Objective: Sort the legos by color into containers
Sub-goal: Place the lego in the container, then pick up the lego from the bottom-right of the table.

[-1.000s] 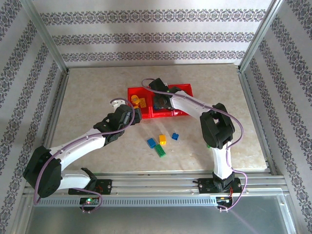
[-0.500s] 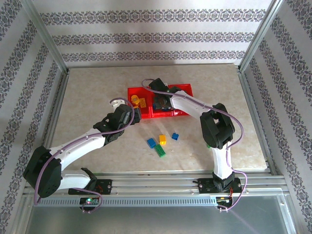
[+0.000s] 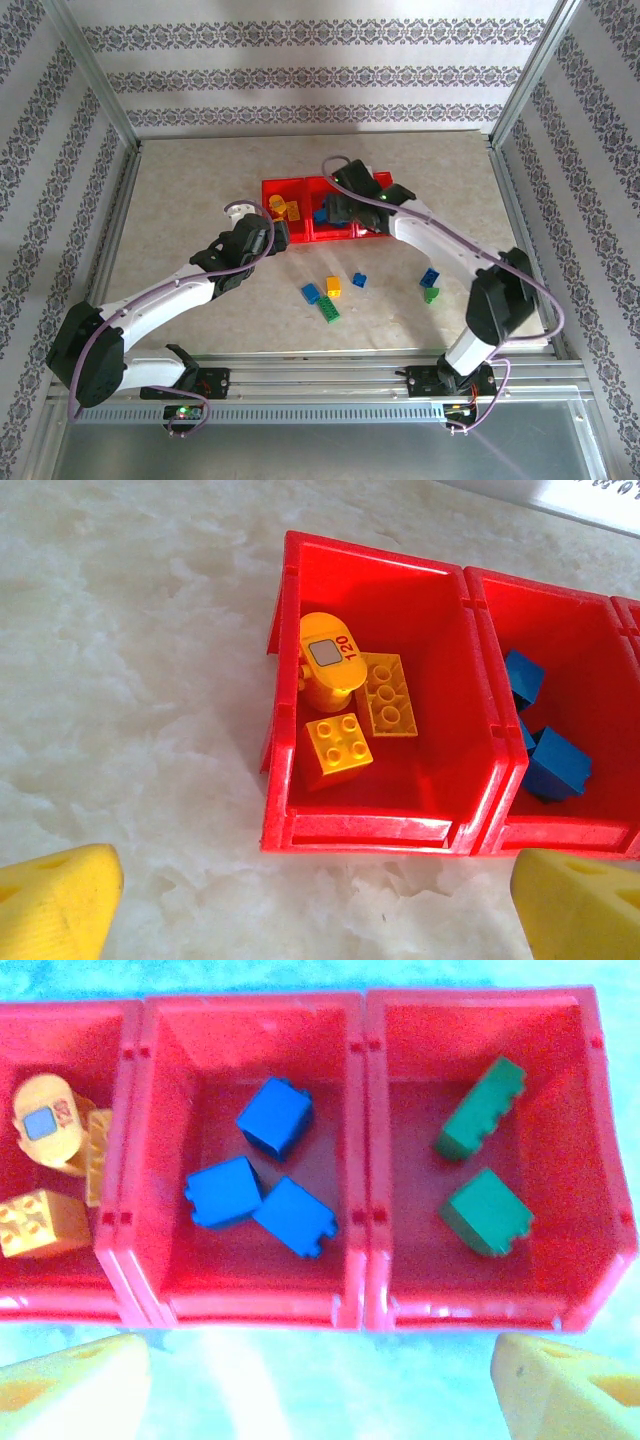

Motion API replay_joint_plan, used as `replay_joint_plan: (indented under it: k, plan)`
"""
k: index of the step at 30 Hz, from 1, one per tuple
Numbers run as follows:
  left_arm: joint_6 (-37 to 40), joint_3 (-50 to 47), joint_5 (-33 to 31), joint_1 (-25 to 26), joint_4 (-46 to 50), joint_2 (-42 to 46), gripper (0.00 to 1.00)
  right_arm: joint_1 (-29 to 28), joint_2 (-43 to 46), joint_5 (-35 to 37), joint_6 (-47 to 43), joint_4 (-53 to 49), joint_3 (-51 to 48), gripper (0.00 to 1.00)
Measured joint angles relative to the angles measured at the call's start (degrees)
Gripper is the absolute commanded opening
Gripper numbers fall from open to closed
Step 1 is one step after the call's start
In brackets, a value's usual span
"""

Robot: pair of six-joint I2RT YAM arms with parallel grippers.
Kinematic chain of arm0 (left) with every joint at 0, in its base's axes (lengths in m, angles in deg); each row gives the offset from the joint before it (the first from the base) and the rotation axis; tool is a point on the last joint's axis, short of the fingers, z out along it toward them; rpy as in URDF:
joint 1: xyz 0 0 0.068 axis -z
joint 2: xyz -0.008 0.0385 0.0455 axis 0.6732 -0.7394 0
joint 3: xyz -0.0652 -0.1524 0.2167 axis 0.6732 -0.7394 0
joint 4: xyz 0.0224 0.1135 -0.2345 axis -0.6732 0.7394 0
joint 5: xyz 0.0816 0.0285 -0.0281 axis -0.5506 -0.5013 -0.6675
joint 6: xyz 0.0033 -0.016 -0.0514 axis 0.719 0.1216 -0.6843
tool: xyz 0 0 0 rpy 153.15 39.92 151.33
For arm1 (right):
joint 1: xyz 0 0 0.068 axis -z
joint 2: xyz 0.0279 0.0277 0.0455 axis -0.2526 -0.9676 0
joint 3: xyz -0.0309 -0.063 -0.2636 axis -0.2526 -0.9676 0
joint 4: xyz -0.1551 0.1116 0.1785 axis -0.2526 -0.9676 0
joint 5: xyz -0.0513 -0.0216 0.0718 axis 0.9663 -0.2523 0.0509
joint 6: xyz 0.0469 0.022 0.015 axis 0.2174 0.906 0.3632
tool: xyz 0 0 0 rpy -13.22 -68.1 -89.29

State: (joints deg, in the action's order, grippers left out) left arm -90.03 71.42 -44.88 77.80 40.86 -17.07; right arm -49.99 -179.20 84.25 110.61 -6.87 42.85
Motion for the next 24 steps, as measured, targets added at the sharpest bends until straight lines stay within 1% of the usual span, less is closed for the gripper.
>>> replay_joint_plan:
  k: [3,4,5,10,13,19,21,24]
  plan:
    - [-0.04,0.00,0.02,0.00,0.00,0.02,1.00,1.55,5.60,-0.26,2.49,-0.90,-6.34,0.94]
    - [-0.04,0.00,0.04,0.00,0.00,0.02,1.00,2.49,7.48,-0.52,3.43,-1.38,-8.37,0.97]
    - [-0.07,0.00,0.13,0.00,-0.02,0.04,1.00,3.72,9.51,-0.87,4.33,-1.68,-10.58,0.98]
    - [-0.07,0.00,0.42,0.00,-0.02,0.11,1.00,11.13,18.86,-3.78,8.00,-4.09,-19.98,0.98]
    - [-0.04,0.00,0.61,0.00,-0.02,0.11,1.00,16.17,22.49,-6.21,8.90,-5.66,-24.02,0.96]
    - [-0.04,0.00,0.92,0.00,-0.02,0.11,1.00,23.71,23.12,-11.74,8.46,-7.69,-28.57,0.90]
    - [-0.07,0.00,1.14,-0.02,-0.02,0.11,1.00,25.73,22.01,-13.66,7.98,-8.02,-29.09,0.86]
    - [-0.09,0.00,1.53,-0.04,-0.02,0.11,1.00,27.78,18.82,-16.06,6.95,-7.93,-29.24,0.83]
